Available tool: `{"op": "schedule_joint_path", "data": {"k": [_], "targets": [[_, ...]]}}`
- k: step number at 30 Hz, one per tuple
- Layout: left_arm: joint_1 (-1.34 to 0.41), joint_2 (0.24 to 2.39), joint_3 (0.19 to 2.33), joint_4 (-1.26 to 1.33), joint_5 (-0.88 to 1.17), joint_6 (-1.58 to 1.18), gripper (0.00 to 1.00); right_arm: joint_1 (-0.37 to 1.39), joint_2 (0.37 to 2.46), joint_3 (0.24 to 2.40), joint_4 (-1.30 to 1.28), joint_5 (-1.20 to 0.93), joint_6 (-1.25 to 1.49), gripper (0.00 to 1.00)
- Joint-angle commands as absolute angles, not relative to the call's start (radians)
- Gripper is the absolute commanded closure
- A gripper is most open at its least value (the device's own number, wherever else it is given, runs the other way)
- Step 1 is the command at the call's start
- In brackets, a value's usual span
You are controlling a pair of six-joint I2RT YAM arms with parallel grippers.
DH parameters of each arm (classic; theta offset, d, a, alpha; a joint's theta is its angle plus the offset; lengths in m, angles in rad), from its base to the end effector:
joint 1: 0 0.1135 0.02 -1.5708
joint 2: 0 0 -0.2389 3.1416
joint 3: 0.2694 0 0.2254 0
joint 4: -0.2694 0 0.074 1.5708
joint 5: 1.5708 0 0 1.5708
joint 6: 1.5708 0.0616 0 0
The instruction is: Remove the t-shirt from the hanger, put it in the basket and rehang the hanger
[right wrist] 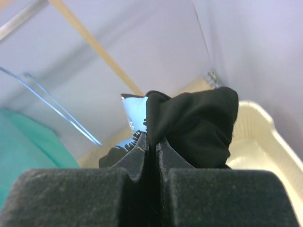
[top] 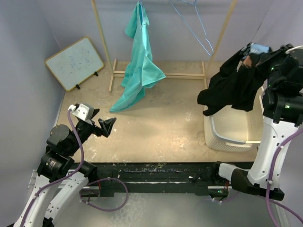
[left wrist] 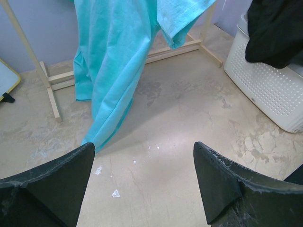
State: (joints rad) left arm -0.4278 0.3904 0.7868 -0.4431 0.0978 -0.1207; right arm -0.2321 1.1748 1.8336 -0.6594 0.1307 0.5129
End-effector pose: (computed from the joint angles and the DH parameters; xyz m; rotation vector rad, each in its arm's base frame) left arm 0.0989 -0.0517 0.3373 0.3263 1.6078 -0.5008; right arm 0.1908 -0.0534 0.5143 0.6667 1.4243 0.1178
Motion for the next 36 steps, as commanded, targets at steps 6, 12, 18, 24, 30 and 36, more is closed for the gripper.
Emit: {"op": "schedule_joint_path", "data": {"k": [6, 12, 18, 24, 30, 36], "targets": [[-0.428, 0.380, 0.779, -0.404, 0.124, -0.136, 0.12, -0.241, 1.336, 2.282, -0.638, 0.312, 0.496, 1.00], [-0.428, 0.384, 0.781, -0.402, 0.124, -0.135, 0.12, -0.242, 1.307, 2.111, -0.615, 0.253, 0.495, 1.00], [-0.428, 0.379, 0.778, -0.405, 0.126, -0.139, 0.12, -0.242, 1.119, 1.550, -0.474, 0.031, 0.501, 0.16], [-0.428, 0.399, 0.778, -0.397, 0.140, -0.137, 0.12, -0.241, 1.029, 1.468, -0.452, -0.080, 0.447, 0.10], [-0.428, 0.405, 0.779, -0.396, 0.129, -0.133, 0.12, -0.064, 1.029, 1.510, -0.386, -0.364, 0.455, 0.69], [-0.429, 0.405, 0.781, -0.402, 0.124, -0.135, 0.13, 0.340, 1.212, 1.701, -0.408, -0.213, 0.355, 1.00]]}}
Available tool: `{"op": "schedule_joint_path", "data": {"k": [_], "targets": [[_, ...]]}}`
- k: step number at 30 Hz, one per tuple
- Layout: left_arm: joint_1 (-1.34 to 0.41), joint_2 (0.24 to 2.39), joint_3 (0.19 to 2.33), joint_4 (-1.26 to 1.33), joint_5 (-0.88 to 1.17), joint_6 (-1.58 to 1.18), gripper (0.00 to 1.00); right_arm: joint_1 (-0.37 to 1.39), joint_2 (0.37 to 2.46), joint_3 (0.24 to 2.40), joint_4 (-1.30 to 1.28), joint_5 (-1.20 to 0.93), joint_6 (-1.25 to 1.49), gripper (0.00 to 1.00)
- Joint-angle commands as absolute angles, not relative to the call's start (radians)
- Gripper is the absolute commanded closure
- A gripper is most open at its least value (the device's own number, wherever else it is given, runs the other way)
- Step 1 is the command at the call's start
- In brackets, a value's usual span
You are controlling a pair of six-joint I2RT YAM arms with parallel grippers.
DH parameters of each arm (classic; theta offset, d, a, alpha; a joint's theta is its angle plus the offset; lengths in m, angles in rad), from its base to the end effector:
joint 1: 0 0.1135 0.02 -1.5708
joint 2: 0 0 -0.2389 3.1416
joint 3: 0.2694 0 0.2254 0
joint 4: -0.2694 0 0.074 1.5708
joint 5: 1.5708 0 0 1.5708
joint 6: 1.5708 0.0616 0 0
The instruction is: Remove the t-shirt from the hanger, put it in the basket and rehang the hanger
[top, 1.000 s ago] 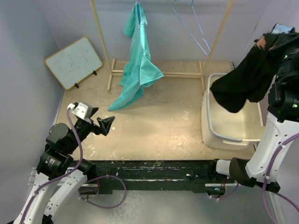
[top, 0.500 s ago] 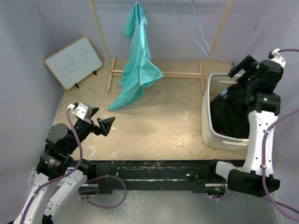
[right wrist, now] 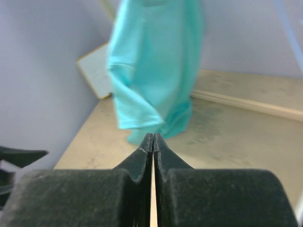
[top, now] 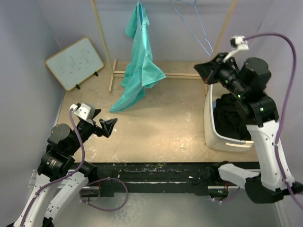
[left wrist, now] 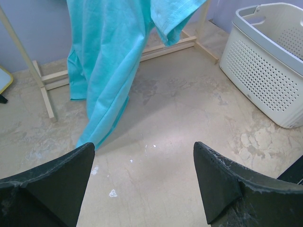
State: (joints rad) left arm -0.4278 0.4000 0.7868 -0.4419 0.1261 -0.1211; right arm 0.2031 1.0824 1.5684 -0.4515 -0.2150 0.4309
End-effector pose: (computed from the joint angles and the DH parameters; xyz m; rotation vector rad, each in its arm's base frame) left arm 0.1000 -0.0541 0.3366 0.3491 1.6138 -0.5229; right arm 0.1992 0.0544 0.4836 0.0042 1.5752 0.6656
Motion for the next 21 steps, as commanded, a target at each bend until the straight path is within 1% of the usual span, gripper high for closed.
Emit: {"op": "schedule_joint_path", "data": {"k": [1, 3, 4, 7, 8, 9, 10, 12, 13, 17, 21], "targets": [[-0.428, 0.406, 0.782, -0.401, 0.123, -0.135, 0.13, 0.374, 1.260, 1.759, -0.423, -0.189, 0.341, 1.00], [-0.429, 0.403, 0.781, -0.402, 0.118, -0.135, 0.13, 0.440, 1.364, 1.896, -0.457, -0.135, 0.303, 1.00], [-0.428, 0.402, 0.780, -0.403, 0.113, -0.134, 0.13, 0.459, 1.430, 1.974, -0.484, -0.119, 0.283, 0.98], [-0.428, 0.393, 0.782, -0.408, 0.098, -0.135, 0.13, 0.491, 1.640, 2.270, -0.580, -0.084, 0.252, 0.67], [-0.428, 0.389, 0.781, -0.409, 0.093, -0.135, 0.12, 0.495, 1.706, 2.366, -0.607, -0.082, 0.247, 0.52], [-0.428, 0.386, 0.781, -0.410, 0.089, -0.135, 0.12, 0.499, 1.787, 2.457, -0.630, -0.080, 0.246, 0.40], [-0.428, 0.383, 0.781, -0.411, 0.083, -0.134, 0.12, 0.501, 1.845, 2.543, -0.645, -0.078, 0.247, 0.35], [-0.428, 0.381, 0.781, -0.411, 0.077, -0.135, 0.12, 0.502, 1.929, 2.663, -0.647, -0.072, 0.252, 0.31], [-0.428, 0.378, 0.780, -0.412, 0.075, -0.134, 0.12, 0.502, 1.952, 2.689, -0.629, -0.066, 0.256, 0.30], [-0.428, 0.378, 0.781, -0.412, 0.075, -0.135, 0.12, 0.502, 1.958, 2.613, -0.481, -0.056, 0.275, 0.30], [-0.428, 0.381, 0.781, -0.410, 0.078, -0.135, 0.12, 0.503, 1.986, 2.624, -0.429, -0.101, 0.303, 0.33]]}}
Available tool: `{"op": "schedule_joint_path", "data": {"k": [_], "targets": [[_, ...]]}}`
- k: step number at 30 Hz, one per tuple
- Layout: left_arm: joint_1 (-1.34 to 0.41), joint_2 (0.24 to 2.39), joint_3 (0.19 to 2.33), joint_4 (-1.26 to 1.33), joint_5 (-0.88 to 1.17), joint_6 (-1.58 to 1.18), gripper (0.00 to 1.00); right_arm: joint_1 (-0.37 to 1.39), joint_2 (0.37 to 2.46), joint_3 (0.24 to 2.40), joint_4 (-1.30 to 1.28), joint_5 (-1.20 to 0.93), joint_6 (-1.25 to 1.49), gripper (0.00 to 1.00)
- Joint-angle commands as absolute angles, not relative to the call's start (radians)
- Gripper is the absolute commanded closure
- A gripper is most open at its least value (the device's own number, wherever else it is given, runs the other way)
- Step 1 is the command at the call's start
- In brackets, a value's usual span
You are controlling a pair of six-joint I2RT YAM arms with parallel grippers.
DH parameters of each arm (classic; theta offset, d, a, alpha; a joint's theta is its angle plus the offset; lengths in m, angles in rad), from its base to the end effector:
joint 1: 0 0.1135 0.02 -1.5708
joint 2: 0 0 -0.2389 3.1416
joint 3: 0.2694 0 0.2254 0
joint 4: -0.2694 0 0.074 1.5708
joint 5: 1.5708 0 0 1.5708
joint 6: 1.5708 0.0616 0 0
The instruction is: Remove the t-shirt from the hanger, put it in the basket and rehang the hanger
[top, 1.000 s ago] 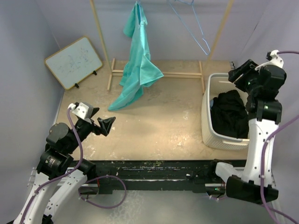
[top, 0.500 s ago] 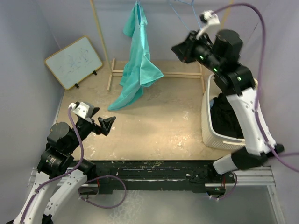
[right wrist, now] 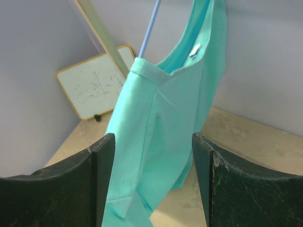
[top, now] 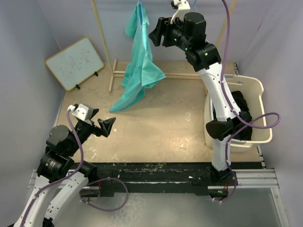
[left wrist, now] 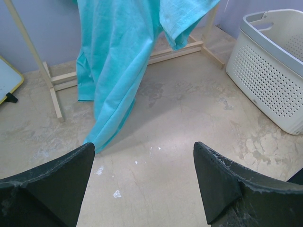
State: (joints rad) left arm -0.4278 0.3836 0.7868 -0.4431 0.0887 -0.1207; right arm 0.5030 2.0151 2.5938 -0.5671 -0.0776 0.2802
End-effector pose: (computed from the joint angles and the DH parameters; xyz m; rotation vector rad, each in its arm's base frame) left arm 0.0978 -0.0506 0.3379 0.3183 1.6017 -0.4943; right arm 0.3544 0.2005 0.4998 -0.2400 1.5812 0.6744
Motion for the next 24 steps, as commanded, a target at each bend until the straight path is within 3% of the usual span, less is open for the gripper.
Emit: {"op": "schedule_joint_path", "data": {"k": [1, 18, 20, 24], "targets": [[-0.428, 0.383, 0.781, -0.410, 0.078, -0.135, 0.12, 0.502, 1.992, 2.629, -0.420, -0.106, 0.311, 0.34], [-0.428, 0.378, 0.781, -0.410, 0.068, -0.133, 0.12, 0.551, 2.109, 2.640, -0.366, -0.101, 0.331, 0.41], [-0.428, 0.380, 0.781, -0.410, 0.068, -0.133, 0.12, 0.552, 2.122, 2.648, -0.376, -0.083, 0.330, 0.44], [-0.428, 0.378, 0.780, -0.410, 0.068, -0.133, 0.12, 0.552, 2.116, 2.633, -0.392, 0.007, 0.325, 0.66]]}}
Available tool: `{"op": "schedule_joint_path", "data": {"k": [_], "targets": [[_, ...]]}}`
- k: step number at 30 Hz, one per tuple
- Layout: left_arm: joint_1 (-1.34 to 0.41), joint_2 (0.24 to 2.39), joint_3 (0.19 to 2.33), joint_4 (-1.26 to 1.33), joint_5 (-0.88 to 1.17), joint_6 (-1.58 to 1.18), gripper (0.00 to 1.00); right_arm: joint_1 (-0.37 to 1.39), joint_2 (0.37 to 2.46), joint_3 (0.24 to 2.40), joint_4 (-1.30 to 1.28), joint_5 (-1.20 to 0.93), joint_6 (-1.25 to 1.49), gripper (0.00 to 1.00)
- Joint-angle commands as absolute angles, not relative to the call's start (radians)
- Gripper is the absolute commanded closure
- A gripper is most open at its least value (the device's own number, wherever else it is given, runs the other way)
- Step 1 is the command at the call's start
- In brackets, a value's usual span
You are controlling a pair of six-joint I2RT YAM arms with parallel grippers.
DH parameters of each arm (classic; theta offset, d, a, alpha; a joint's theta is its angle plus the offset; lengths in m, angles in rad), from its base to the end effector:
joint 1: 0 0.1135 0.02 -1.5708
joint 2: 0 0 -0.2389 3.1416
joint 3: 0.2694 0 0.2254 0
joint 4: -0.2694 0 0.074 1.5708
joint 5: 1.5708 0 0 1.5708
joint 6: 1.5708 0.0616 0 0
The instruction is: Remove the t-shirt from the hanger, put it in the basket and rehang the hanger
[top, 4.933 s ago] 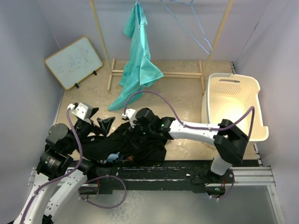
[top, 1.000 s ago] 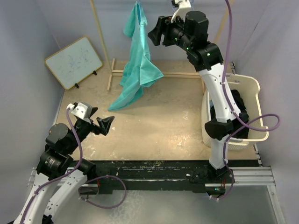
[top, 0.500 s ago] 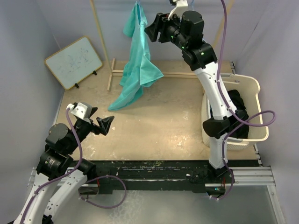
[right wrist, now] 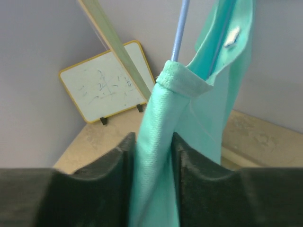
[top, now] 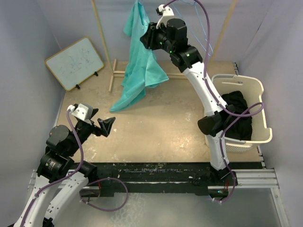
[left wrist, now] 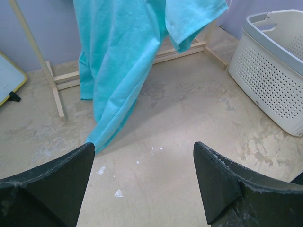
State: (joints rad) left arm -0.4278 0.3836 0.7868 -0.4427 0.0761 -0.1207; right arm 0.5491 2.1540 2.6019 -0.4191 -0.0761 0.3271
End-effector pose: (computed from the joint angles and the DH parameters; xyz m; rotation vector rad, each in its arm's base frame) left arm 0.0982 -0.0499 0.3380 0.3084 1.6023 -0.4843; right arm 0.3872 0.2424 0.4650 -0.2380 1.5730 0.7489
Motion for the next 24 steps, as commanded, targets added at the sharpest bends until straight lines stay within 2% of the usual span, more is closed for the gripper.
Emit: {"op": "schedule_joint_path", "data": {"k": [1, 4, 5, 6, 7, 12, 20, 24], "targets": [[-0.428, 0.378, 0.781, -0.410, 0.068, -0.133, 0.12, 0.552, 2.104, 2.618, -0.384, 0.026, 0.321, 0.72], [-0.428, 0.377, 0.781, -0.411, 0.068, -0.133, 0.12, 0.552, 2.058, 2.568, -0.340, 0.069, 0.298, 0.81], [-0.428, 0.376, 0.781, -0.409, 0.068, -0.133, 0.12, 0.553, 2.046, 2.565, -0.336, 0.085, 0.288, 0.86], [-0.429, 0.374, 0.780, -0.406, 0.072, -0.135, 0.11, 0.553, 2.035, 2.565, -0.337, 0.104, 0.277, 0.97], [-0.428, 0.372, 0.778, -0.402, 0.079, -0.135, 0.10, 0.554, 2.023, 2.565, -0.337, 0.126, 0.268, 1.00], [-0.428, 0.367, 0.781, -0.385, 0.119, -0.155, 0.00, 0.554, 1.962, 2.550, -0.319, 0.173, 0.215, 1.00], [-0.428, 0.361, 0.786, -0.377, 0.174, -0.154, 0.01, 0.553, 1.882, 2.559, -0.365, 0.189, 0.184, 1.00], [-0.429, 0.352, 0.781, -0.365, 0.197, -0.131, 0.01, 0.554, 1.824, 2.492, -0.489, 0.069, 0.182, 1.00]]}}
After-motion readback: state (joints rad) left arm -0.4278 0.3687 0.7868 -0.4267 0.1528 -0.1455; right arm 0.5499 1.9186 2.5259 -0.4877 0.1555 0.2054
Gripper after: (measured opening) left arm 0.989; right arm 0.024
